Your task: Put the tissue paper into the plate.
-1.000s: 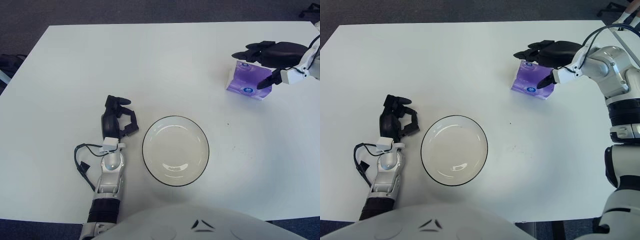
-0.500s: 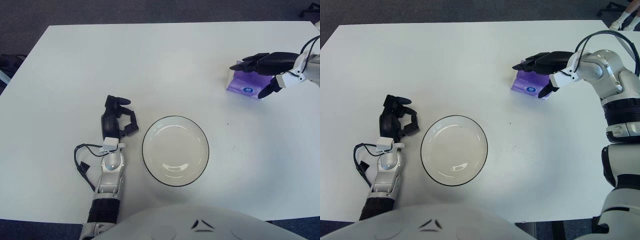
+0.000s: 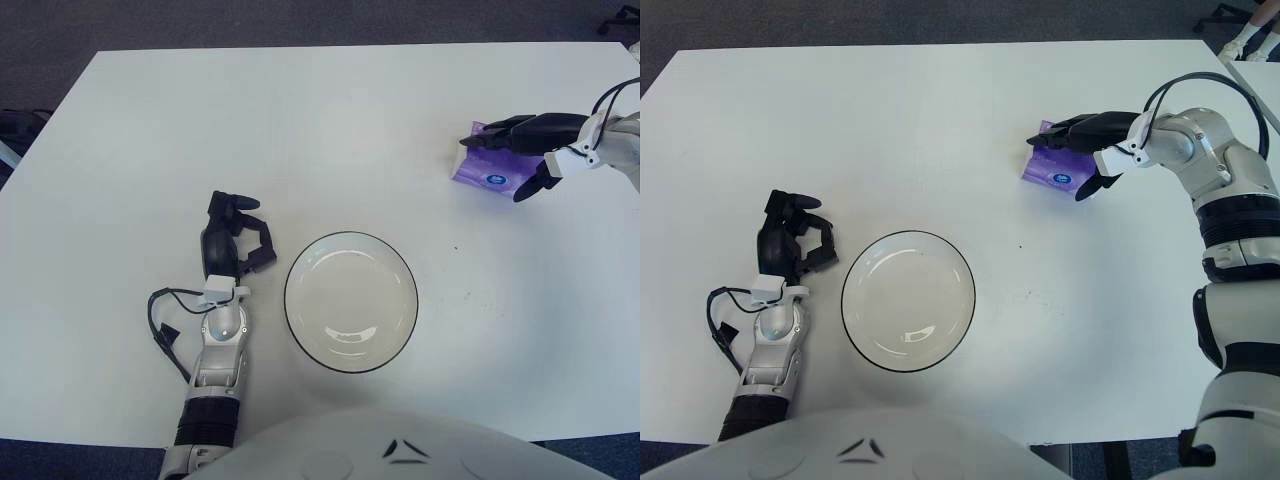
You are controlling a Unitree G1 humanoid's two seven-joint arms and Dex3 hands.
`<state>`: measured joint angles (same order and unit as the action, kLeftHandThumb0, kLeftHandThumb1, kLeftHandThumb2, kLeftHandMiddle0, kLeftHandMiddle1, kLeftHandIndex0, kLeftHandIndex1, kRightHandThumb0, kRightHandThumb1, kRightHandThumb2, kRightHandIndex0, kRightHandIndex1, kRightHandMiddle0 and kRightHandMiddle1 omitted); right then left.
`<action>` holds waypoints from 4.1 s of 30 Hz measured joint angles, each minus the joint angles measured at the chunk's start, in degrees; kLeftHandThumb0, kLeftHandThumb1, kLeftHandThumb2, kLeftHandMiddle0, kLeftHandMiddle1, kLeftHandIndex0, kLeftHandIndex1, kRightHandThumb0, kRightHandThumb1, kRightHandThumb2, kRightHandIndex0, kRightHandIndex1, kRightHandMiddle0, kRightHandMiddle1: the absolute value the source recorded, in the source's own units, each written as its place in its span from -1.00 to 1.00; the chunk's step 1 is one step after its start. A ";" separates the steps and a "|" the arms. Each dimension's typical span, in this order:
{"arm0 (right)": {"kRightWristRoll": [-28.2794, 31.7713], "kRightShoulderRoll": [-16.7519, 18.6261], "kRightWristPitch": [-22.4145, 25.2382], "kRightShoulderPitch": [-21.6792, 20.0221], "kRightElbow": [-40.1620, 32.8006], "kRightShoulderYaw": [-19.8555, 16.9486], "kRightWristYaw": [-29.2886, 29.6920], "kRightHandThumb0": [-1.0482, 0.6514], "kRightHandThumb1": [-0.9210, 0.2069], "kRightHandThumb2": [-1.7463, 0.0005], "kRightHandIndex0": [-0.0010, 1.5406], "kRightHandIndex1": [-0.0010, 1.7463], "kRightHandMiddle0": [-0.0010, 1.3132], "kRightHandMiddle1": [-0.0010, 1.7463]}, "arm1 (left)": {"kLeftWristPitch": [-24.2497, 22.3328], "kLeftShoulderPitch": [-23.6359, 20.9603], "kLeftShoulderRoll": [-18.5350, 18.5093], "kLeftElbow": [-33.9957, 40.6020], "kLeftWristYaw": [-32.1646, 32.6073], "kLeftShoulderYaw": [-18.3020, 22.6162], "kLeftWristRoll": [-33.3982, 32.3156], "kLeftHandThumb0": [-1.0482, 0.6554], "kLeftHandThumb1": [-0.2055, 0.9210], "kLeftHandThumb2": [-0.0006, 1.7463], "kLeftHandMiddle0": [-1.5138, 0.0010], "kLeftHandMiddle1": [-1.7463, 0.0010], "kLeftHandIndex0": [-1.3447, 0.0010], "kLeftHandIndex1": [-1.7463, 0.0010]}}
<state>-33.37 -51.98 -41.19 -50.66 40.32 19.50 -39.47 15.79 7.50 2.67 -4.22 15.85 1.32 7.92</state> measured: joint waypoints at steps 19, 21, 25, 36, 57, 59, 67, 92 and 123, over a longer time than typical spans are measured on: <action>-7.71 4.45 -0.77 -6.65 14.62 5.52 14.65 -1.00 -0.46 0.43 -1.00 -1.00 -1.00 -1.00 | 0.34 0.13 -0.21 -0.03 -0.16 0.05 -0.90 0.22 -0.10 0.53 0.12 -0.93 0.45 -1.00; -8.29 4.52 -0.66 -7.25 15.83 5.88 16.30 -1.00 -0.46 0.43 -1.00 -1.00 -1.00 -1.00 | 0.38 0.14 -0.23 -0.02 -0.16 0.06 -0.89 0.22 -0.08 0.52 0.12 -0.92 0.45 -1.00; -8.76 4.51 -0.17 -8.15 17.42 6.17 18.51 -1.00 -0.47 0.43 -1.00 -1.00 -1.00 -1.00 | 0.58 0.28 -0.26 -0.02 -0.15 0.09 -0.89 0.22 -0.07 0.50 0.12 -0.90 0.46 -1.00; -8.94 4.48 1.71 -9.46 18.29 6.31 22.45 -1.00 -0.49 0.42 -1.00 -1.00 -1.00 -1.00 | 0.96 0.52 -0.35 0.00 -0.16 0.21 -0.89 0.22 -0.07 0.51 0.13 -0.93 0.47 -1.00; -4.24 4.22 8.18 -9.49 13.99 -0.04 25.93 -1.00 -0.61 0.53 -1.00 -1.00 -1.00 -1.00 | 0.91 0.53 -0.38 0.00 -0.43 0.24 -0.72 0.22 -0.12 0.55 0.10 -0.94 0.43 -1.00; -3.56 4.25 8.94 -9.49 13.83 -0.44 25.36 -1.00 -0.59 0.54 -1.00 -1.00 -1.00 -1.00 | 0.85 0.53 -0.38 0.00 -0.36 0.23 -0.68 0.22 -0.12 0.55 0.11 -0.94 0.44 -1.00; -0.94 4.58 12.96 -9.24 13.35 -1.38 20.12 -0.95 -0.52 0.55 -1.00 -1.00 -1.00 -1.00 | 0.56 0.53 -0.35 0.03 -0.10 0.22 -0.66 0.22 -0.12 0.55 0.11 -0.94 0.44 -1.00; 2.03 10.10 16.67 -8.28 16.07 -0.76 8.84 -0.88 -0.37 0.40 -1.00 -1.00 -1.00 -1.00 | 0.70 0.61 -0.43 0.13 -0.29 0.29 -0.75 0.22 -0.13 0.54 0.08 -0.90 0.42 -1.00; 2.92 12.06 18.36 -8.56 17.57 2.31 5.87 -0.92 -0.43 0.38 -1.00 -1.00 -1.00 -1.00 | 0.96 0.41 -0.38 -0.16 -0.33 0.81 -0.99 0.22 -0.11 0.52 0.10 -0.89 0.43 -1.00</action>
<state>-30.45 -39.92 -22.82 -59.22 57.89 21.80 -33.60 16.74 7.91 2.29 -4.38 15.53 2.13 6.93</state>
